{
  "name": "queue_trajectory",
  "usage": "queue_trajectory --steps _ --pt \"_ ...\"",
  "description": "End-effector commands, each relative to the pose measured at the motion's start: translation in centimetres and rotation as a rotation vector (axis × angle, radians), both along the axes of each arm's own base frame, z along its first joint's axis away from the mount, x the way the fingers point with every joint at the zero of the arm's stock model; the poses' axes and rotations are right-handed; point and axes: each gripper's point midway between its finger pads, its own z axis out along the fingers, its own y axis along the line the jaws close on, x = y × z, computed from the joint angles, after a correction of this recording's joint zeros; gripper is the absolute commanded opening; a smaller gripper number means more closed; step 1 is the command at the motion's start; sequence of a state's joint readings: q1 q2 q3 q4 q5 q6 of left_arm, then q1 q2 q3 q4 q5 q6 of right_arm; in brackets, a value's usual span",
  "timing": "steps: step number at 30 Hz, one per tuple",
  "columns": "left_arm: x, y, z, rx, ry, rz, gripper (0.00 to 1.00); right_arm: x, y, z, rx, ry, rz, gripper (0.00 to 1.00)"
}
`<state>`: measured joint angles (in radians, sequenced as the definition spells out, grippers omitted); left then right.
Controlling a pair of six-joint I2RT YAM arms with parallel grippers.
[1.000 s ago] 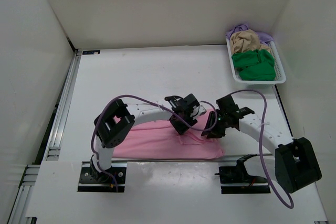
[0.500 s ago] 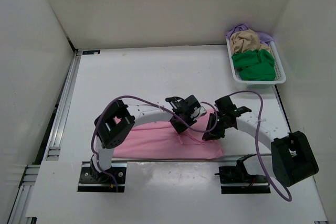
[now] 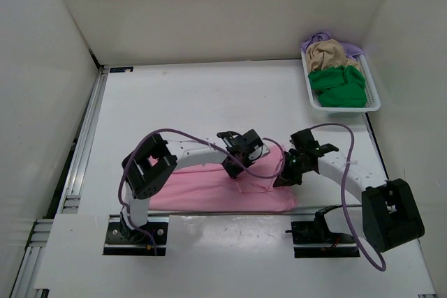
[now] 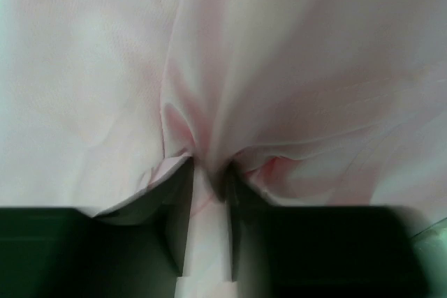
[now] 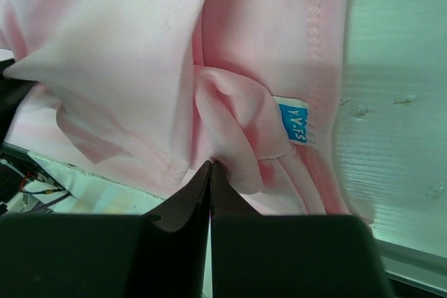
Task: Fold and stack the t-shirts
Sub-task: Rotate the tshirt 90 degrees
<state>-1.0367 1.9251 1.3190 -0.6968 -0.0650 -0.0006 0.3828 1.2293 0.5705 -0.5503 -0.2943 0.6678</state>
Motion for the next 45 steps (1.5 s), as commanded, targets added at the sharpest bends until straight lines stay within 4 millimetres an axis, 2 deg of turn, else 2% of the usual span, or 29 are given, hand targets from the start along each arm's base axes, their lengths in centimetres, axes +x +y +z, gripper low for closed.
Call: queue_trajectory --steps 1,3,6,7,9,10,11,13,14,16,17,18,19,20,22,23,26,27,31,34,35,37,38,39,40,41,42,44,45 --pt "-0.8 -0.2 2.2 -0.058 0.007 -0.018 0.41 -0.3 -0.3 0.2 0.007 -0.014 0.01 0.01" --pt "-1.7 -0.2 2.1 -0.06 0.052 -0.031 0.64 -0.3 -0.4 0.2 0.006 -0.019 0.02 0.01" --pt "-1.8 -0.5 3.0 -0.067 0.064 -0.036 0.7 0.7 -0.8 1.2 -0.033 -0.062 0.025 0.01" --pt "-2.3 -0.7 3.9 -0.092 0.077 -0.045 0.77 0.6 -1.2 1.5 -0.055 -0.069 0.027 0.01" --pt "-2.6 -1.2 5.7 -0.138 0.083 -0.057 0.79 2.2 -1.4 3.2 -0.077 -0.127 0.022 0.01" --pt "-2.9 -0.9 6.4 -0.16 0.112 -0.056 0.87 2.5 -1.6 3.8 -0.095 -0.134 0.016 0.01" --pt "-2.8 -0.8 8.1 -0.206 0.111 -0.054 1.0 3.4 -1.9 4.4 -0.117 -0.172 0.011 0.01" --pt "-1.7 0.1 10.2 -0.272 0.132 -0.014 1.0 5.1 -1.6 5.6 -0.129 -0.199 0.002 0.01" --pt "-0.2 1.7 11.4 -0.296 0.121 0.04 1.0 5.7 -1.6 5.8 -0.137 -0.203 -0.001 0.01" --pt "1.4 3.8 12.0 -0.308 0.103 0.112 1.0 7.3 -1.6 5.6 -0.18 -0.192 -0.011 0.01" --pt "3.3 6.2 11.9 -0.304 0.098 0.198 1.0 7.8 -1.6 5.2 -0.194 -0.179 -0.012 0.01" --pt "4.0 8.1 11.0 -0.28 0.097 0.253 0.97 8.1 -1.7 4.1 -0.221 -0.136 -0.009 0.01" --pt "4.8 9.8 10.7 -0.267 0.088 0.306 0.88 8.3 -1.6 3.5 -0.229 -0.114 -0.006 0.01" --pt "6.7 13.0 10.5 -0.243 0.047 0.411 0.83 9.0 -1.5 3.4 -0.24 -0.11 -0.008 0.01" --pt "7.2 17.3 8.2 -0.152 0.034 0.527 0.72 9.4 -1.3 1.3 -0.267 -0.043 0.002 0.01" --pt "7.6 21.5 6.6 -0.066 0.0 0.641 0.66 9.6 -1.0 0.4 -0.269 -0.004 0.01 0.01" --pt "8.3 27.5 4.9 0.039 -0.083 0.803 0.55 9.3 -1.1 -1.2 -0.293 0.063 0.01 0.01" --pt "7.5 30.2 3.5 0.078 -0.063 0.882 0.54 9.4 -1.1 -1.9 -0.302 0.086 0.013 0.01" --pt "6.2 35.1 1.9 0.125 -0.045 1.042 0.54 11.1 -1.5 -3.1 -0.356 0.116 -0.023 0.01" --pt "5.8 36.0 2.1 0.08 -0.03 1.094 0.54 17.0 -0.6 -2.9 -0.372 0.076 -0.08 0.01" --pt "5.9 36.0 2.4 0.056 -0.034 1.102 0.59 21.6 0.9 -2.1 -0.357 0.021 -0.107 0.01" --pt "6.7 36.0 4.2 -0.008 -0.076 1.114 0.66 27.2 2.9 -0.7 -0.318 -0.06 -0.14 0.01" --pt "6.9 35.9 4.9 -0.024 -0.088 1.111 0.72 29.3 4.4 -2.8 -0.286 -0.038 -0.138 0.01" --pt "7.3 36.1 5.5 -0.035 -0.108 1.12 0.75 36.4 7.3 3.9 -0.163 -0.262 -0.164 0.01" --pt "7.4 36.2 6.1 -0.035 -0.108 1.12 0.77 39.1 8.7 5.6 -0.103 -0.334 -0.186 0.01" --pt "7.4 36.5 6.4 -0.035 -0.11 1.134 0.77 41.2 9.8 5.2 -0.057 -0.368 -0.217 0.01" --pt "7.4 36.6 6.4 -0.035 -0.11 1.134 0.77 44.3 10.9 8.6 0.026 -0.511 -0.252 0.02" --pt "7.2 37.5 6.1 -0.022 -0.089 1.169 0.77 44.4 11.3 11.2 0.092 -0.586 -0.264 0.05" --pt "7.3 37.1 5.8 -0.039 -0.07 1.161 0.77 44.9 11.4 13.0 0.122 -0.661 -0.275 0.07"
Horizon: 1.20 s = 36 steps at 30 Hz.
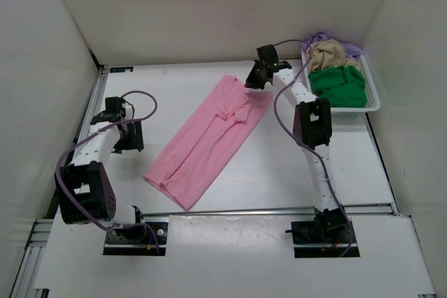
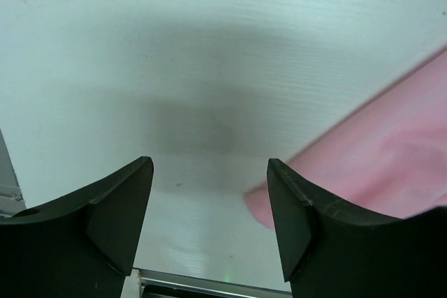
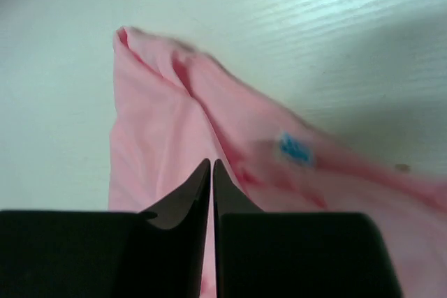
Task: Fold and stack the t-shirts
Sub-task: Rotate the tshirt 90 degrees
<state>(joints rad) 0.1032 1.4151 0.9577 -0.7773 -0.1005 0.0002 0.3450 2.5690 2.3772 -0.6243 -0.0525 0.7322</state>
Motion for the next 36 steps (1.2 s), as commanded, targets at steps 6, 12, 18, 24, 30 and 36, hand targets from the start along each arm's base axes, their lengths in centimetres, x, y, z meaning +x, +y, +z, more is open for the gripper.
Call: queue_trajectory --steps 6,12,18,24,30,36 --pt "-0.9 -0.5 -1.4 -0.098 0.053 0.016 0.77 -3.7 -3.0 11.1 -0.08 -0.218 0.043 0.09" --pt "-1.9 -1.2 -2.7 -0.136 0.097 0.007 0.77 -8.0 -4.5 3.2 -0.119 0.035 0.035 0.06" --pt "-2.0 -1.4 -0.5 -0.13 -0.012 -0.003 0.92 -7.0 -3.7 -2.5 -0.026 0.2 -0.024 0.05" --pt "1.7 -0.6 9.6 -0.101 -0.364 -0.015 1.0 -5.6 -3.3 -6.3 0.047 0.3 -0.119 0.02" --pt "3.7 2.8 20.7 0.073 -0.614 0.071 1.0 5.9 0.5 -1.9 0.341 -0.014 -0.17 0.01" --pt "1.8 5.5 27.0 0.153 -0.716 0.169 1.0 9.6 1.3 12.0 0.448 -0.444 -0.024 0.23"
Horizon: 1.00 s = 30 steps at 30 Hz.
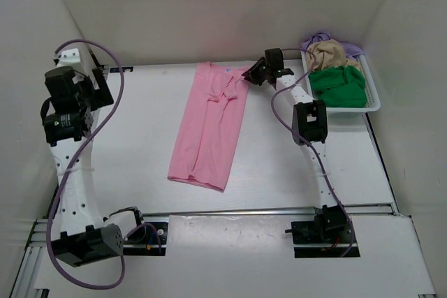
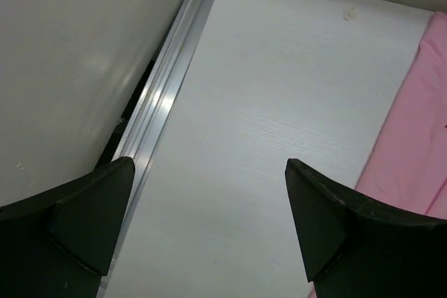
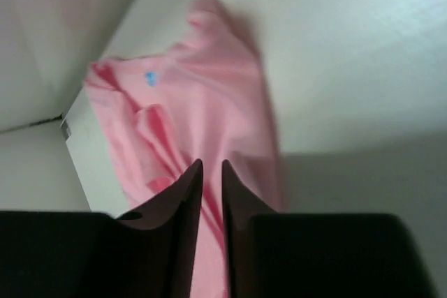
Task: Fold and stack the t-shirts
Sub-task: Rotate the tshirt 90 degrees
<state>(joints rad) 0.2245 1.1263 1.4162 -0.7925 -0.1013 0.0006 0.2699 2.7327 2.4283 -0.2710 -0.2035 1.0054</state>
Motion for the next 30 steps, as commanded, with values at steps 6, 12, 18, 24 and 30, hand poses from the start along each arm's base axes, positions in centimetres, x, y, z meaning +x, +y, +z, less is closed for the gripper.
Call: queue_trajectory --steps 6,12,18,24,30 --pt "-4.2 -5.9 -4.2 -0.188 0.076 -0.253 0.91 -6.5 -2.5 23.0 -0.234 -0.482 0.26 0.66" --pt "-7.7 -8.6 -14.4 -0.235 0.315 -0.299 0.91 -20.4 -5.2 22.4 -0.363 -0.355 0.347 0.84" --pt "-9.5 -9.3 -21.6 -0.228 0.52 -0.305 0.89 -38.4 -1.7 7.8 -0.309 0.05 0.528 0.82" --pt "-9.8 -11.0 -24.6 -0.203 0.597 -0.374 0.89 -44.6 2.8 2.1 -0.191 0.205 0.629 0.69" --pt "-10.1 -11.8 -26.6 -0.143 0.653 -0.408 0.86 -47.8 6.4 -0.5 -0.152 0.317 0.765 0.55"
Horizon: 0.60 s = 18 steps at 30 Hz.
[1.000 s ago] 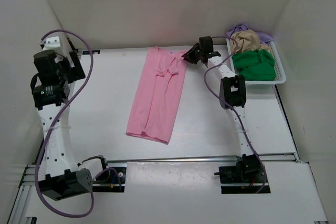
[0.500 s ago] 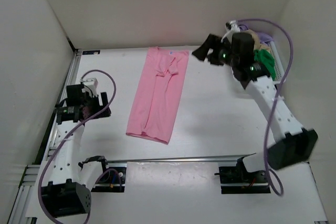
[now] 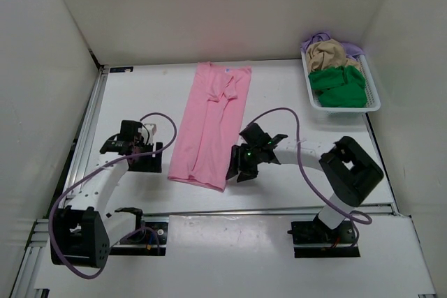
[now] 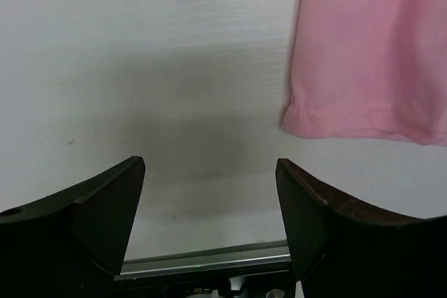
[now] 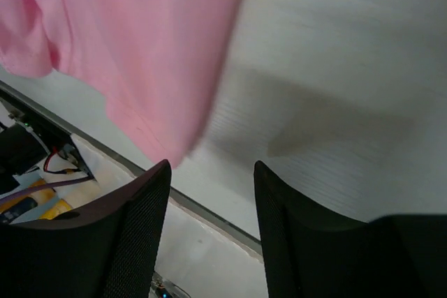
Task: Fold and stack the t-shirts
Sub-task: Rotate the tshirt 90 degrees
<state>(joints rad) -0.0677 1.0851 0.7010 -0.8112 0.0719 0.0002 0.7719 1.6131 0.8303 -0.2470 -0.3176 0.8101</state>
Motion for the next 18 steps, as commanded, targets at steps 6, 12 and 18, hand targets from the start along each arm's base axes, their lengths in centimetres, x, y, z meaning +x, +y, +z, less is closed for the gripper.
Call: queue_trajectory --steps 6,12,18 --pt "1.1 0.0 0.7 0.046 -0.07 -0.016 0.86 -1.4 4.7 -0.9 0.065 0.117 0.075 0.45" --pt "1.9 0.6 2.1 0.073 -0.127 0.003 0.86 -0.6 4.3 -2.0 0.009 0.158 0.043 0.0" --pt "0.9 -1.1 2.1 0.106 -0.113 -0.092 0.84 -1.5 -1.8 -1.7 -0.027 0.161 -0.001 0.0"
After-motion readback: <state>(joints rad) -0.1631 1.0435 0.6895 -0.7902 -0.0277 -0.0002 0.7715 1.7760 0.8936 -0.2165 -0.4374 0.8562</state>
